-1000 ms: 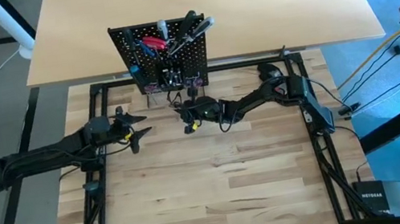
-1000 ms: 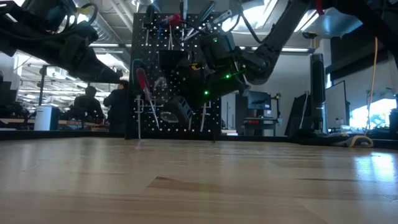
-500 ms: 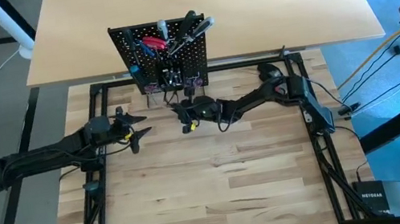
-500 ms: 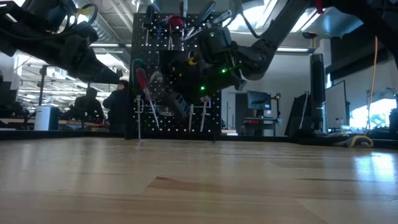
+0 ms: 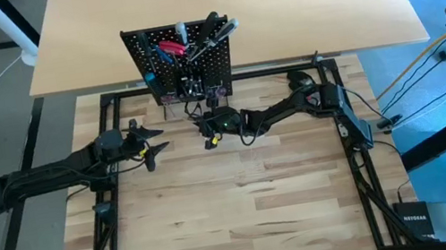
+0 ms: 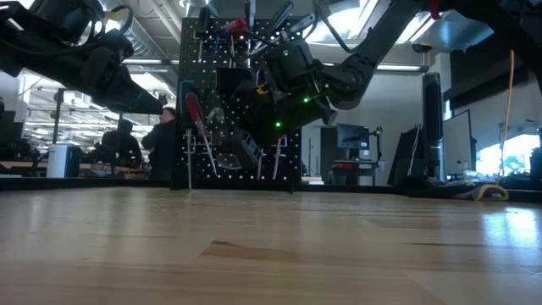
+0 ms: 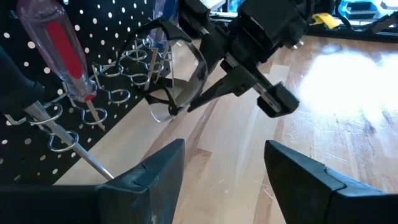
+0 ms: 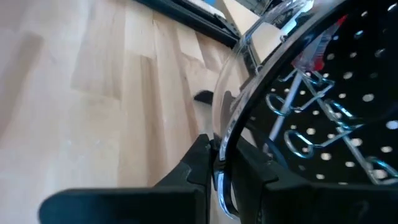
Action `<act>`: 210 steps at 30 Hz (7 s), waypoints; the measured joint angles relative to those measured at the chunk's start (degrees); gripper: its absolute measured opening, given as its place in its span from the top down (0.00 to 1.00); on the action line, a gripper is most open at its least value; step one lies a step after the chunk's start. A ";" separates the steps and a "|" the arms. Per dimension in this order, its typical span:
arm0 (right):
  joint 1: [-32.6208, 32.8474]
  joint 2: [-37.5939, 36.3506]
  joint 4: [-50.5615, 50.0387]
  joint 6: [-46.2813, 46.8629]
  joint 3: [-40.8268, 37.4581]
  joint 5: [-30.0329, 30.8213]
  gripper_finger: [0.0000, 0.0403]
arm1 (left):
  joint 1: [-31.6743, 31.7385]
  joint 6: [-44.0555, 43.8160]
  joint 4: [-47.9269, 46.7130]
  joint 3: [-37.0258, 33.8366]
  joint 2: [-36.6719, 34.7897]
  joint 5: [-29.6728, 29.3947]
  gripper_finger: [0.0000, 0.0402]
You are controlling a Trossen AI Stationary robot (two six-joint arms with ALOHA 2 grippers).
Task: Hang tools onto peg board
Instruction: Hang the black protective eyewear on the peg board, then return to Home Position
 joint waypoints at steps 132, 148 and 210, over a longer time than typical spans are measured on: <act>-3.67 -1.66 -5.86 24.52 3.02 -4.49 0.99 | -1.51 -0.76 0.98 0.00 0.00 0.15 0.48; -4.20 -1.05 -4.94 26.02 2.95 4.12 0.97 | -1.51 -1.11 1.21 0.00 0.00 0.15 0.48; 4.87 -59.41 14.54 44.33 -58.67 -17.76 0.99 | -2.51 -5.94 -5.98 -3.61 -26.41 11.53 0.99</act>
